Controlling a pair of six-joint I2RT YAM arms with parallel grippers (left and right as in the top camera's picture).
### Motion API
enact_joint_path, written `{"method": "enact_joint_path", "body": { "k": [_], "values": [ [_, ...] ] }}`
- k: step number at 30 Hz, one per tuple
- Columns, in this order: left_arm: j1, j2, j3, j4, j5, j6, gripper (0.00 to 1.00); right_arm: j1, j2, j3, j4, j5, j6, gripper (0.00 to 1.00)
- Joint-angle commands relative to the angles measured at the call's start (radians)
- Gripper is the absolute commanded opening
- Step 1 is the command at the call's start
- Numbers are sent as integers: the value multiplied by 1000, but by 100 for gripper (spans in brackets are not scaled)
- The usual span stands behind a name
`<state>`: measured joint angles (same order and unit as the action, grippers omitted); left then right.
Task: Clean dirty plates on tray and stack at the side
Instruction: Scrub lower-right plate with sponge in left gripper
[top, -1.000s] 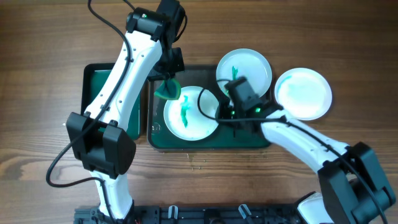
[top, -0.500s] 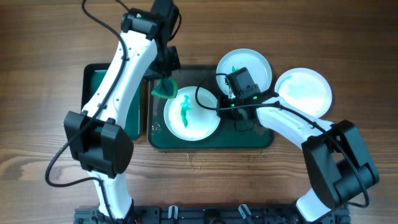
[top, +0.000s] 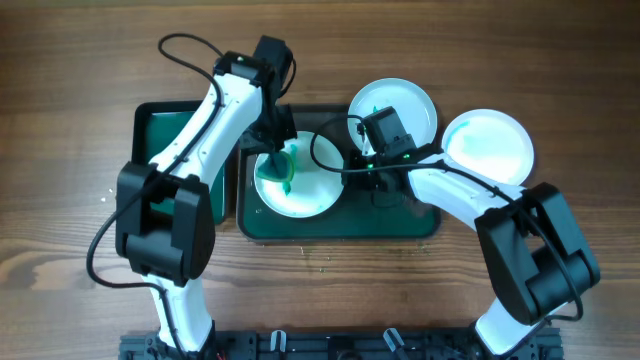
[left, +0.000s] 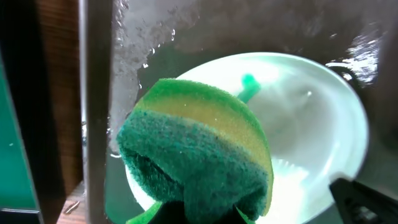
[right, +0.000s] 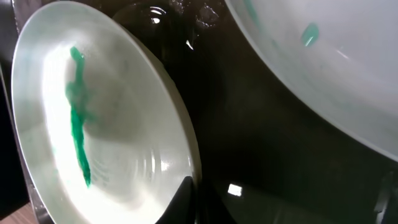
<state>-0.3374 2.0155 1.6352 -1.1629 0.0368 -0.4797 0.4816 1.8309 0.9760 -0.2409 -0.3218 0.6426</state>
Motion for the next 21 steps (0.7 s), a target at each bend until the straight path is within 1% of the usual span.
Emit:
{"method": "enact_joint_path", "body": {
  "k": [1,3,6,9,10,12,13,14,16,18,19,21],
  "values": [
    [-2,-23,-82,56,27,24,4,2,42,4,-2,-22,23,4],
    [-2,-23,-129,111,39,32,4,2,41,4,-2,-24,21,4],
    [-2,-23,-212,230,103,88,4,2,42,4,0,-35,14,4],
    [-10,-19,-271,325,105,97,4,2,41,4,2,-39,11,4],
    [-15,-16,-288,347,105,107,4,2,41,4,4,-39,11,4],
    [-23,-3,-296,344,114,111,4,2,41,4,4,-39,12,4],
    [-26,4,-296,338,137,123,4,2,41,4,4,-39,11,4],
    [-31,9,-296,335,191,147,4,2,41,4,4,-40,11,4],
    [-43,14,-296,339,342,224,4,2,41,4,6,-46,11,4],
    [-58,14,-296,346,460,282,4,2,41,4,8,-46,11,4],
    [-64,14,-296,351,486,297,4,2,41,4,8,-47,11,4],
    [-66,14,-296,365,468,292,4,2,41,4,8,-54,6,4]
  ]
}}
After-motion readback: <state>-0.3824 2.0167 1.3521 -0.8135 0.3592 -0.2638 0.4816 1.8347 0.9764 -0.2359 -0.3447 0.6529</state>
